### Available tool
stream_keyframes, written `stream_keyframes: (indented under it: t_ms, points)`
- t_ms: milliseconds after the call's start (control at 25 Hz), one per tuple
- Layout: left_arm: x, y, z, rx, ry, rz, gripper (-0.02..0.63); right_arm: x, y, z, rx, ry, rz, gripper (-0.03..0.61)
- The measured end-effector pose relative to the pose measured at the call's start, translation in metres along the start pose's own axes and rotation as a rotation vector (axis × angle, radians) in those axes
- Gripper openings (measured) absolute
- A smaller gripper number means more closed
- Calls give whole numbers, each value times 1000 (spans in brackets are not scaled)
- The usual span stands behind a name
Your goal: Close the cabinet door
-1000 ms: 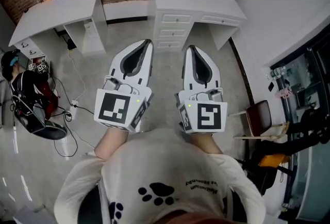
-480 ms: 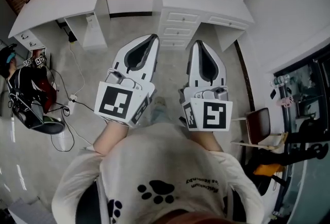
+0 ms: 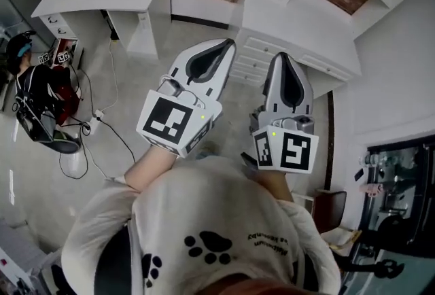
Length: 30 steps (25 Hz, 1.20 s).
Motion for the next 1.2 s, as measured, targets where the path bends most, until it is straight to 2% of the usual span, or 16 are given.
stream_keyframes:
  t_ms: [240,560,880,1200]
  points:
    - [-44,-17,20,-23,47,-22,9,-47,-22,-27,-4,61,-3,11]
    - [-86,-31,29,-32,66,-4,9,-76,-41,-57,-17,68,13,11]
    - [-111,-45,48,-8,45,0,9,-91,-57,-71,-2,31,42,11]
    - [-167,-55,78,6,-20,-8,9,-140,-73,-96,24,-30,55,11]
Point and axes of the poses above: the fingertips, and each gripper's own axes: x backward along the fingers, z to its left, y out of its top, the point moved 2 cm from there along x, backward along the fingers, and after that the axes turned 3 degrees about -y, right-handed, at the moved point
